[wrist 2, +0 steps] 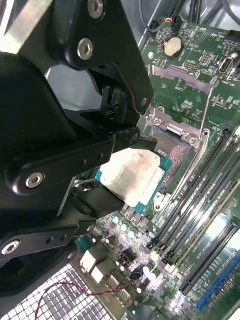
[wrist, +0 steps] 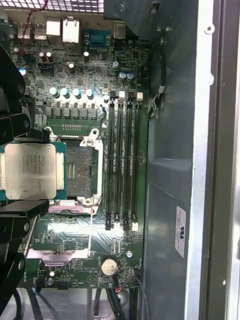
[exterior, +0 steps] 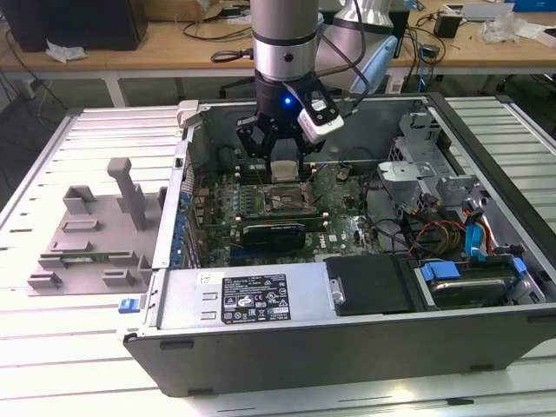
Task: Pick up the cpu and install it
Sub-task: 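Pick up the cpu and move it towards the insertion slot, then place the cpu into insertion slot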
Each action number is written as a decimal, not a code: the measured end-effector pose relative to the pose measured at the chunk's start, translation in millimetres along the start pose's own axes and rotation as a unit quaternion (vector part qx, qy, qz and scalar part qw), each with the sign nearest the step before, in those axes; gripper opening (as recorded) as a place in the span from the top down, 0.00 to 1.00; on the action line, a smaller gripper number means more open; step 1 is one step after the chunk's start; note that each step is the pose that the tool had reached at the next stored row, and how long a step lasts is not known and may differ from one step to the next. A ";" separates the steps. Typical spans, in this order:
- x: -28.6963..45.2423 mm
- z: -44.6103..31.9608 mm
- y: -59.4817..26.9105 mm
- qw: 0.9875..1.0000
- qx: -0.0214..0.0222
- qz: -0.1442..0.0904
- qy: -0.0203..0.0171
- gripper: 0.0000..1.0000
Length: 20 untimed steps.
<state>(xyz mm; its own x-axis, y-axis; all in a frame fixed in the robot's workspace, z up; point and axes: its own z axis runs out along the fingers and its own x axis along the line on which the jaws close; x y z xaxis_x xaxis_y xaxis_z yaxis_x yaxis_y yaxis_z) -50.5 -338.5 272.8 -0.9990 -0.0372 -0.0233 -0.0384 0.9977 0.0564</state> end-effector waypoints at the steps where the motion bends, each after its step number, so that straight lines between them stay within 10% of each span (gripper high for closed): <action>1: 0.0 0.5 0.9 1.000 0.000 0.000 0.000 0.46; 20: -0.1 2.5 3.6 1.000 0.001 0.007 0.000 0.46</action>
<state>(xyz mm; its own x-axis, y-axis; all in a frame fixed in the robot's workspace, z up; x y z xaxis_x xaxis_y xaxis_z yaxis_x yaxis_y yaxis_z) -50.5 -334.8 270.6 -0.9995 -0.0226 -0.0232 -0.0238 0.9982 0.0549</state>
